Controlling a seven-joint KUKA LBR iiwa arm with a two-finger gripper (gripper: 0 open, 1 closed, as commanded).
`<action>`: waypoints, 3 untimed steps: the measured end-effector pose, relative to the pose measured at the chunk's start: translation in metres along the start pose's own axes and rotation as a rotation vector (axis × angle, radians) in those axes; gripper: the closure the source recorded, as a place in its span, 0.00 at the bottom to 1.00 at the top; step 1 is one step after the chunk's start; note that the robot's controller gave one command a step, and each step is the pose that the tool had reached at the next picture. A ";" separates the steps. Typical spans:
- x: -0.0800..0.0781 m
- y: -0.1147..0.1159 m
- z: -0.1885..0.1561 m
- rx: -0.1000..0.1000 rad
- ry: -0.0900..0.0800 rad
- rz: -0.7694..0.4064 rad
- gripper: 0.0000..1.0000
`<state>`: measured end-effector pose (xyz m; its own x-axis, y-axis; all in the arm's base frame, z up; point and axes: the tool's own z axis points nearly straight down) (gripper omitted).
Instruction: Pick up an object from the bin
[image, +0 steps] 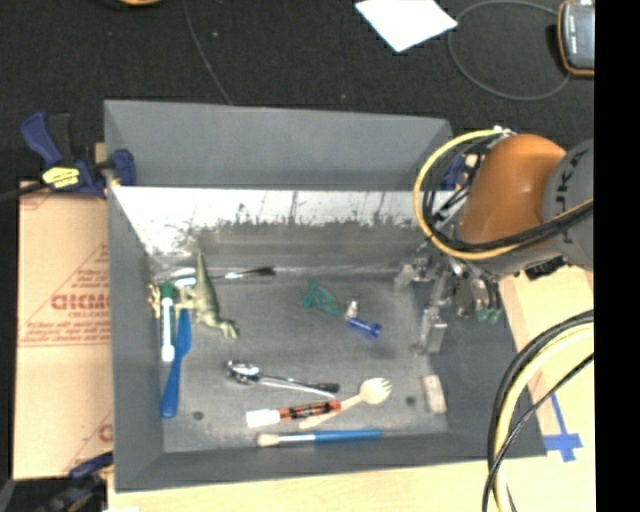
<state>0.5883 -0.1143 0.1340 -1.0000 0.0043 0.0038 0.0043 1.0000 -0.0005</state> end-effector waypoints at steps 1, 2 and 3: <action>-0.002 0.000 -0.005 0.001 -0.008 -0.004 0.00; -0.033 0.060 0.064 -0.002 -0.007 0.172 0.00; -0.019 0.046 0.015 0.001 -0.014 0.248 0.00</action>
Offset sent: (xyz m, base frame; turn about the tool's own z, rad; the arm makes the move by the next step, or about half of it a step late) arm 0.0320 0.0580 -0.0640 0.1758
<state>0.6072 -0.0687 0.1187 -0.9684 0.2492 -0.0110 0.2492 0.9685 -0.0011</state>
